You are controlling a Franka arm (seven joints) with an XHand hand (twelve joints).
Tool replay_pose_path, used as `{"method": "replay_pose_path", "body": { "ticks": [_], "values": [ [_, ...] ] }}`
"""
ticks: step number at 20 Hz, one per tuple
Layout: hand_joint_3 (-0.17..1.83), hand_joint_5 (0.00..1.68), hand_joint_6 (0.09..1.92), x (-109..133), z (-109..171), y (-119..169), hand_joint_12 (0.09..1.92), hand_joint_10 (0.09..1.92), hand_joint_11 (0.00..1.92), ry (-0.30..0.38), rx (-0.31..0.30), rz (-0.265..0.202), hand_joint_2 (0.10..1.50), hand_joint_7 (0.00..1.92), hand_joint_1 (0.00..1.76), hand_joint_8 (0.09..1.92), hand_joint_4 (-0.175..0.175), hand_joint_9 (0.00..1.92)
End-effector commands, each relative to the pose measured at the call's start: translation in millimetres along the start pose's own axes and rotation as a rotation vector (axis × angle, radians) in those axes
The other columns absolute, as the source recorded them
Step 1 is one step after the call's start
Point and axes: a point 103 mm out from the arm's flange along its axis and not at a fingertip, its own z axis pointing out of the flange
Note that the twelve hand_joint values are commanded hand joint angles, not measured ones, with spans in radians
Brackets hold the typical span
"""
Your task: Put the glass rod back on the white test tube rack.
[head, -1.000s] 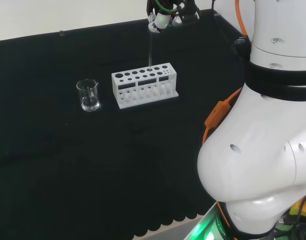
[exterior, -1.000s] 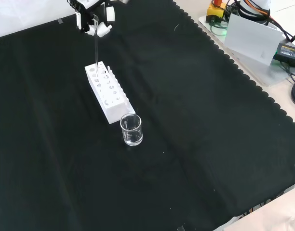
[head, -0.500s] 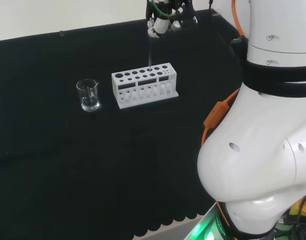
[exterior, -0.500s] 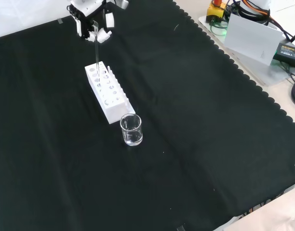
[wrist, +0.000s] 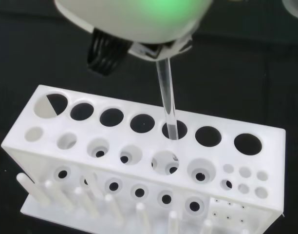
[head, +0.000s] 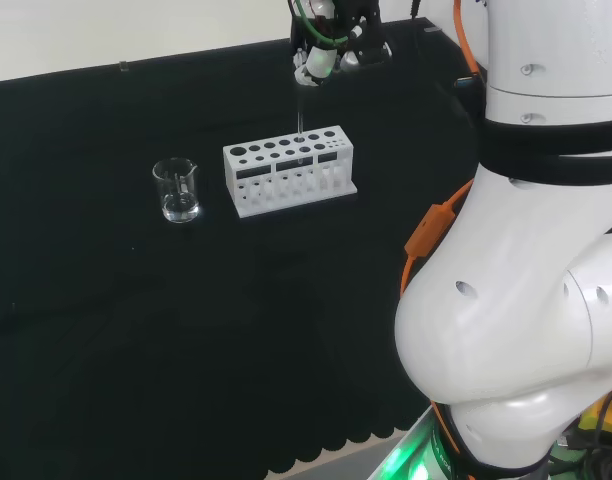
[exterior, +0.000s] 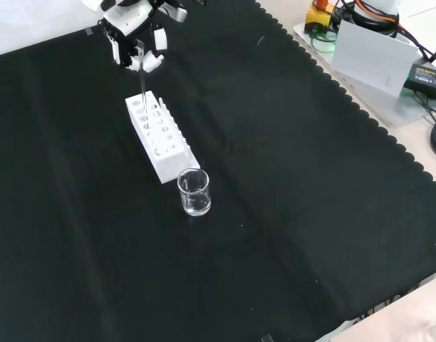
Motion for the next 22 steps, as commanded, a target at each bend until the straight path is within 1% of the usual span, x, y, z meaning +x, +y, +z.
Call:
{"method": "replay_pose_path", "body": {
  "ticks": [1, 16, 22],
  "values": [
    [1.02, 1.18, 1.02, 0.2, 5.3, 4.2, 0.82, 0.31, 1.72, -0.008, 0.009, -0.003, 0.52, 1.65, 1.19, 0.63, -0.175, 1.87],
    [1.02, 1.18, 1.02, -7.5, 24.4, 6.1, 0.82, 0.31, 1.72, -0.001, 0.035, 0.002, 0.52, 1.65, 1.19, 0.63, -0.175, 1.87],
    [1.02, 1.18, 1.02, -7.3, 21.1, 7.7, 0.82, 0.31, 1.72, 0.001, 0.028, -0.002, 0.52, 1.65, 1.19, 0.63, -0.175, 1.87]
  ]
}}
